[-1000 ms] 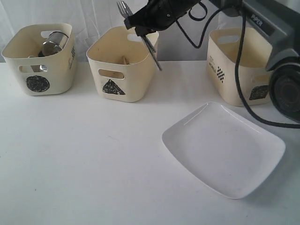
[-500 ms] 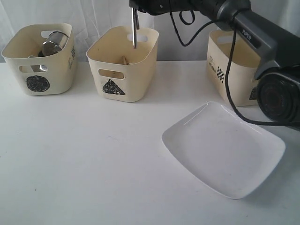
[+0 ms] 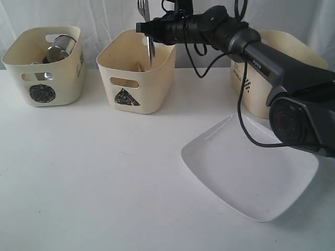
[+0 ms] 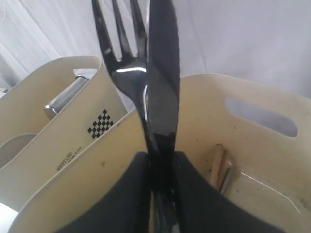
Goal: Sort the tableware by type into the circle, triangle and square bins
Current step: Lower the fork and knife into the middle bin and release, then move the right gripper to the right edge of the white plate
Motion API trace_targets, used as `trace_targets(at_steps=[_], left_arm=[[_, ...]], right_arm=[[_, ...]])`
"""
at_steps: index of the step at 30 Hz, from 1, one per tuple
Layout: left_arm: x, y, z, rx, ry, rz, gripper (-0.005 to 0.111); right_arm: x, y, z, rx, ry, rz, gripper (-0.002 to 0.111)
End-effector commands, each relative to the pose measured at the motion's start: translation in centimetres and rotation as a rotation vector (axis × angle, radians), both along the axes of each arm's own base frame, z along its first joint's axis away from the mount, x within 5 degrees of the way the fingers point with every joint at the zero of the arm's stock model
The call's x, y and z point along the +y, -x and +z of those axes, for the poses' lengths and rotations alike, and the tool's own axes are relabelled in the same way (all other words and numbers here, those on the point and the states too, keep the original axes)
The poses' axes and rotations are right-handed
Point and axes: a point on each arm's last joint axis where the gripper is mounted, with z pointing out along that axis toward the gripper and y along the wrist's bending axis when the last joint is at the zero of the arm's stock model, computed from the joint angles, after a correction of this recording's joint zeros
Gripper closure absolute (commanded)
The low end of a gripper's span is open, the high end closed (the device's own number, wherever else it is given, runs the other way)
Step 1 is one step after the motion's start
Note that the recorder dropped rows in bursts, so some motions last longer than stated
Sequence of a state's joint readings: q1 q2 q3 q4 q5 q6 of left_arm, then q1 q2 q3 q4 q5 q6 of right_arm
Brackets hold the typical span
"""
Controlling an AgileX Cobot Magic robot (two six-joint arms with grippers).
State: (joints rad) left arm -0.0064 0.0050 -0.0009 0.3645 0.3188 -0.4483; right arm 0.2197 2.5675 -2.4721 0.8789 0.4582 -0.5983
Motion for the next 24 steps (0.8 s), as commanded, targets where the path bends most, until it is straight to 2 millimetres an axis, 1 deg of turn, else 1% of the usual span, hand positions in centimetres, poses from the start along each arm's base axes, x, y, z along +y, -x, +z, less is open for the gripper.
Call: trace_targets(at_steps=[1,6,8,10,11,13,14,15,16,17,18,19,20,21,22,23,24], left_arm=[[0.0,0.1,-0.1,0.009,-0.003,-0.001,0.106],[0.0,0.1,-0.1,0.009,-0.003,-0.001,0.106],[0.0,0.1,-0.1,0.009,-0.003,-0.001,0.106],[0.0,0.1,-0.1,0.009,-0.003,-0.001,0.106],[0.0,0.1,-0.1,0.009,-0.003,-0.001,0.106],[0.0,0.1,-0.1,0.009,-0.003,-0.001,0.106],[0.0,0.1,-0.1,0.009,-0.003,-0.001,0.106],[0.0,0.1,-0.1,0.009,-0.003,-0.001,0.106],[0.0,0.1,-0.1,0.009,-0.003,-0.001,0.106],[0.0,0.1,-0.1,0.009,-0.003,-0.001,0.106],[0.0,0.1,-0.1,0.009,-0.003,-0.001,0.106],[0.0,0.1,-0.1,0.009,-0.003,-0.001,0.106],[0.0,0.1,-0.1,0.009,-0.003,-0.001,0.106],[0.0,0.1,-0.1,0.009,-0.003,-0.001,0.106],[0.0,0.1,-0.1,0.009,-0.003,-0.001,0.106],[0.0,0.1,-0.1,0.009,-0.003,-0.001,0.106],[0.0,0.1,-0.1,0.009,-0.003,-0.001,0.106]], right_arm=[[-0.5,0.0,1.1,-0.038,0.003,-0.010,0.084],[-0.2,0.5,1.1,0.007,0.013,0.053,0.083],[-0.8,0.8,1.5,0.040,0.019,0.094,0.084],[-1.4,1.3,2.2,0.068,0.034,0.140,0.088],[-1.8,1.4,2.4,0.071,0.044,0.147,0.091],[-2.7,1.5,3.5,0.053,0.056,0.137,0.101],[-3.2,1.6,4.3,0.040,0.058,0.125,0.106],[-4.3,1.9,6.1,0.046,0.004,0.081,0.108],[-5.0,2.1,7.2,0.052,-0.030,0.051,0.108],[-6.1,2.7,9.0,0.070,-0.048,0.009,0.108],[-6.7,3.3,10.2,0.080,-0.039,-0.012,0.108],[-7.9,4.3,11.4,0.145,0.007,-0.054,0.108],[-8.3,5.1,11.8,0.195,0.062,-0.077,0.108],[-9.4,6.6,12.4,0.303,0.194,-0.143,0.108],[-10.1,7.4,12.9,0.347,0.250,-0.193,0.108],[-10.8,8.9,14.6,0.375,0.295,-0.236,0.108],[-11.2,10.1,16.1,0.377,0.300,-0.240,0.108]])
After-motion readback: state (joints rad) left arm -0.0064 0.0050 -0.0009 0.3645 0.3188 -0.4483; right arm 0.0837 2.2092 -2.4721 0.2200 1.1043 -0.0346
